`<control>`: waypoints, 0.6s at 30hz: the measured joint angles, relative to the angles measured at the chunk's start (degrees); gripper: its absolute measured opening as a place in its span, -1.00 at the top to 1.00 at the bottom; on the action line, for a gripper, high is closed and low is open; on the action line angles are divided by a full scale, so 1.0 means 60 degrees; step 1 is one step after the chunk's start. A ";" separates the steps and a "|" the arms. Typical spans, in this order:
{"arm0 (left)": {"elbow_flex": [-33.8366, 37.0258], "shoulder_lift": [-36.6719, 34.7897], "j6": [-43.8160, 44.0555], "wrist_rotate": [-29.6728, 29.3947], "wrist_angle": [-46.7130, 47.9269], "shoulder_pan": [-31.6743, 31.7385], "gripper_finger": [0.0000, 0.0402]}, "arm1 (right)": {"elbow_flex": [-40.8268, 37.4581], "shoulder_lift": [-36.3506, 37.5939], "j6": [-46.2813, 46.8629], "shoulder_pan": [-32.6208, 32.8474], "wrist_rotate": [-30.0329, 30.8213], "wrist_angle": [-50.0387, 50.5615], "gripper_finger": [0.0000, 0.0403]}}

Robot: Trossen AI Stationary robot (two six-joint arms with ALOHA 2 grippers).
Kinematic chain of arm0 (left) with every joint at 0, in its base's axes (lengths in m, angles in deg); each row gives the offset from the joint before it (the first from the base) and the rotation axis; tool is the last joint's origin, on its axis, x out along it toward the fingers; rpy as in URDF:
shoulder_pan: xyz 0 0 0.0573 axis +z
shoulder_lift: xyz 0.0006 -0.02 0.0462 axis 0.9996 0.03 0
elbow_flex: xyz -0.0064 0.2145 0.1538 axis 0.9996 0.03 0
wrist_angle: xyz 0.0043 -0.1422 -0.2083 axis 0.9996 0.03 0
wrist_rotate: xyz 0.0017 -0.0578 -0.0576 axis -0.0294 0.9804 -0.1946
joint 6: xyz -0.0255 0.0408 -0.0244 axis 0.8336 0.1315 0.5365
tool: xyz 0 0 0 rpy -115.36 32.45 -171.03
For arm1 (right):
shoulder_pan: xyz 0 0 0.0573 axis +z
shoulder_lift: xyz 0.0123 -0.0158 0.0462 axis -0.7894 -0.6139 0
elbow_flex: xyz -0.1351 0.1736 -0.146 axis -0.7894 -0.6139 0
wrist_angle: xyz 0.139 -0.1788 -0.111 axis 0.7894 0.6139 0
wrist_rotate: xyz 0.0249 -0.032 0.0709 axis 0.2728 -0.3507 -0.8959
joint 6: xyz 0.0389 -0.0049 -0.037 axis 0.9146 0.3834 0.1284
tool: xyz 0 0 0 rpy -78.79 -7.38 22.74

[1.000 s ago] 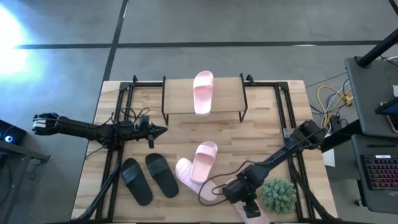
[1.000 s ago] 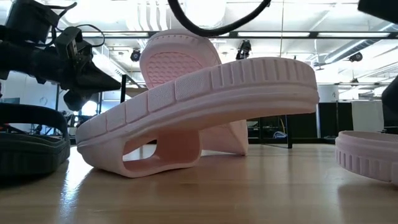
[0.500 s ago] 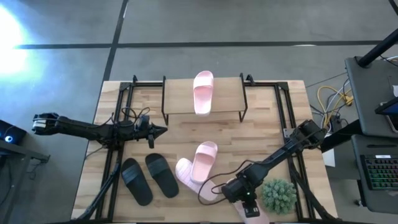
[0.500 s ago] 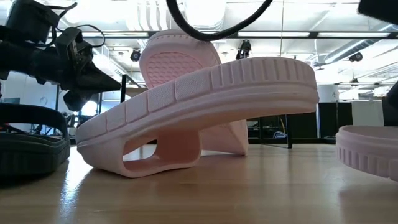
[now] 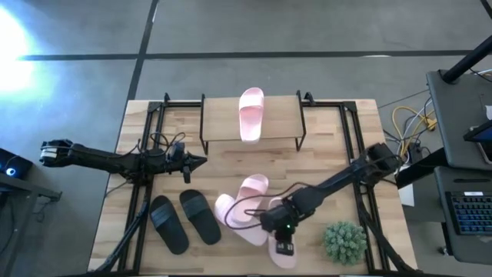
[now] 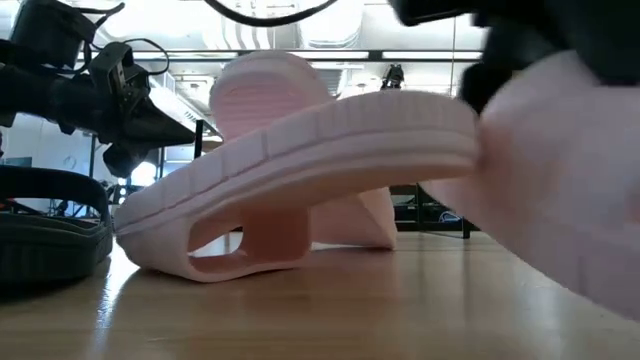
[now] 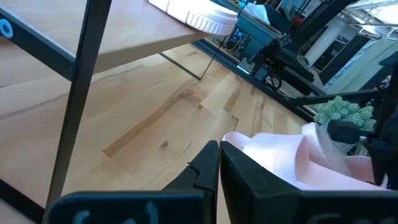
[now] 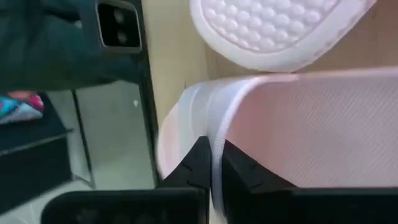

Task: Pick and place slides into the shelf
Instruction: Put the pink slide on the shelf

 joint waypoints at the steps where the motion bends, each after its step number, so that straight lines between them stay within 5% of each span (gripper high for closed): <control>1: -0.0002 0.0008 0.0000 0.0000 -0.0020 0.0000 1.00 | 0.0021 0.0035 0.0032 -0.0088 0.0072 -0.0004 0.95; 6: -0.0026 0.0023 0.0000 0.0004 -0.0011 0.0000 1.00 | 0.0042 0.0286 0.0673 -0.0434 0.0435 -0.0024 0.95; 13: -0.0027 -0.0032 0.0000 0.0004 -0.0001 -0.0001 1.00 | 0.0042 0.1132 0.2486 -0.0562 -0.0639 -0.1346 0.96; 15: -0.0024 -0.0018 0.0000 0.0007 0.0013 0.0002 1.00 | 0.0042 0.1495 0.3098 -0.0545 0.0061 -0.1750 0.96; 18: -0.0020 0.0004 0.0000 0.0005 -0.0003 0.0000 1.00 | 0.0042 0.2126 0.3992 -0.0543 0.2739 -0.1954 0.96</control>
